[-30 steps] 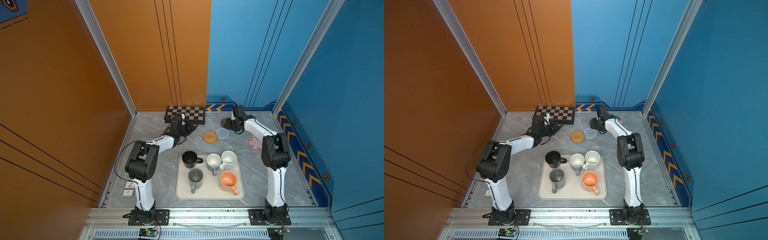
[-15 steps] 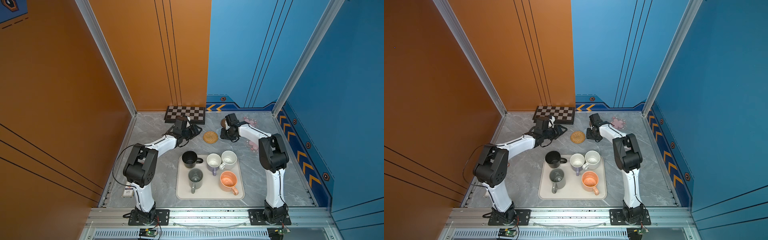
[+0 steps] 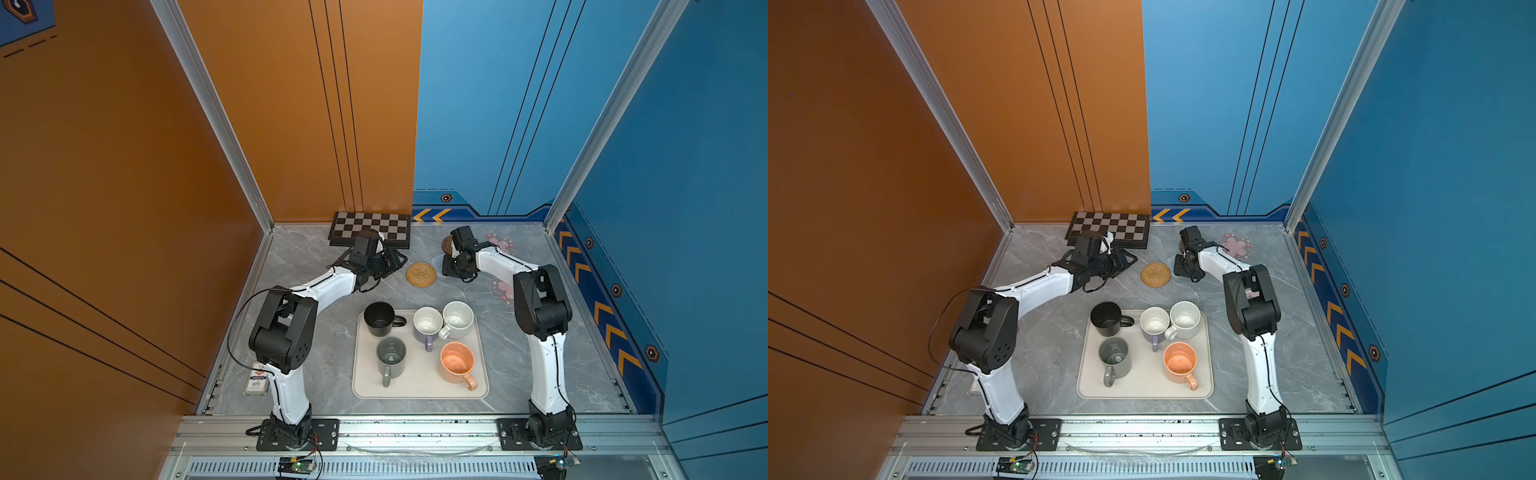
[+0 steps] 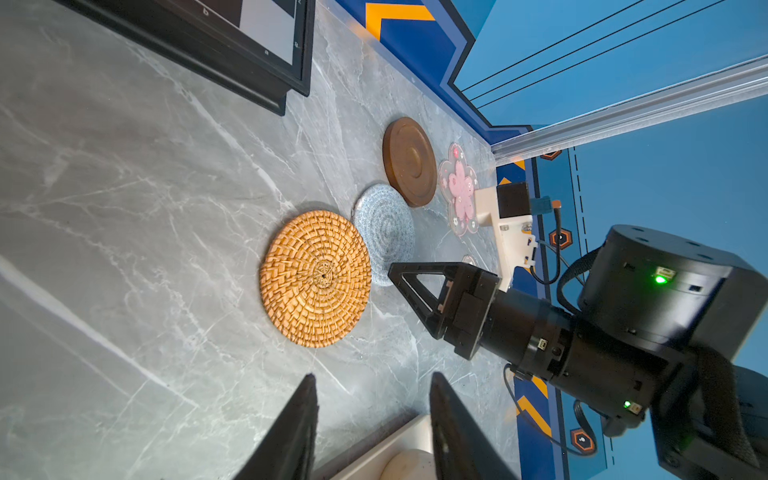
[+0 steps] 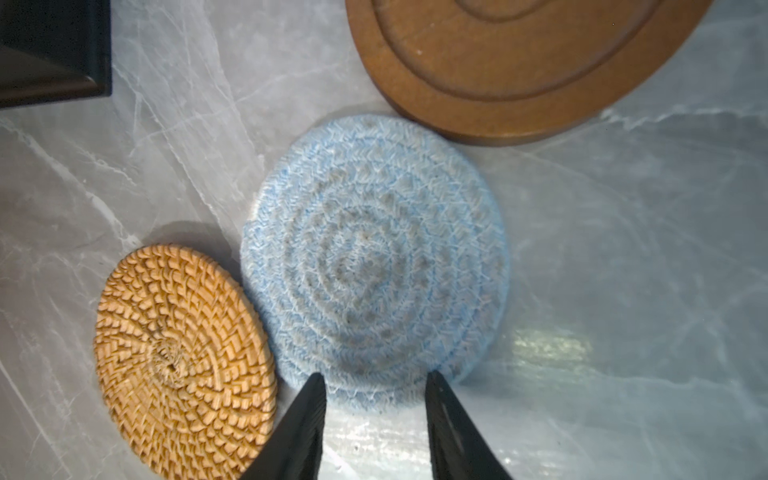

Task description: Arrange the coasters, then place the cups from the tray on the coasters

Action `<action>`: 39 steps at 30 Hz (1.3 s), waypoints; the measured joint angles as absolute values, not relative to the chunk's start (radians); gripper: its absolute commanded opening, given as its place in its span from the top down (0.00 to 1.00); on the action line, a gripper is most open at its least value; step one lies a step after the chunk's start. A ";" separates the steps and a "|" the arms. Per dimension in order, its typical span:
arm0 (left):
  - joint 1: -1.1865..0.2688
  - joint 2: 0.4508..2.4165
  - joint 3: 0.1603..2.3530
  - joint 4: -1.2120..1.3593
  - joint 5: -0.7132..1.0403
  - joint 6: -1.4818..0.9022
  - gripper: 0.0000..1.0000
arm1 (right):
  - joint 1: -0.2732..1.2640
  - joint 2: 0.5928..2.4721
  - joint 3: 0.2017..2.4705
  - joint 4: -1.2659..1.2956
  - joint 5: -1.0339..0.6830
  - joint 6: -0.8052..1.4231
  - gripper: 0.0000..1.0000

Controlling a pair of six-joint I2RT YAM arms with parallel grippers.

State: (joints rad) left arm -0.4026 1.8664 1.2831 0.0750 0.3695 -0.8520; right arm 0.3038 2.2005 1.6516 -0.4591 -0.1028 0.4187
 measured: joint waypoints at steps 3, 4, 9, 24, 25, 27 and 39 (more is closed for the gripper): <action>-0.406 1.878 1.291 0.067 0.369 -0.852 0.55 | 0.295 2.182 1.615 -0.434 -0.099 0.418 0.57; -0.407 1.882 1.293 0.061 0.368 -0.852 0.55 | 0.290 2.175 1.598 -0.435 -0.092 0.418 0.57; -0.415 1.895 1.296 0.040 0.368 -0.849 0.55 | 0.251 2.152 1.558 -0.429 -0.073 0.416 0.57; -0.428 1.895 1.306 0.016 0.363 -0.829 0.55 | 0.236 2.135 1.554 -0.426 -0.075 0.418 0.70; -0.429 1.895 1.306 0.016 0.363 -0.829 0.55 | 0.238 2.135 1.563 -0.426 -0.080 0.419 0.71; -0.429 1.895 1.306 0.016 0.361 -0.827 0.55 | 0.242 2.135 1.577 -0.418 -0.091 0.421 0.71; -0.430 1.919 1.306 0.013 0.356 -0.826 0.55 | 0.295 2.235 1.706 -0.314 -0.149 0.447 0.73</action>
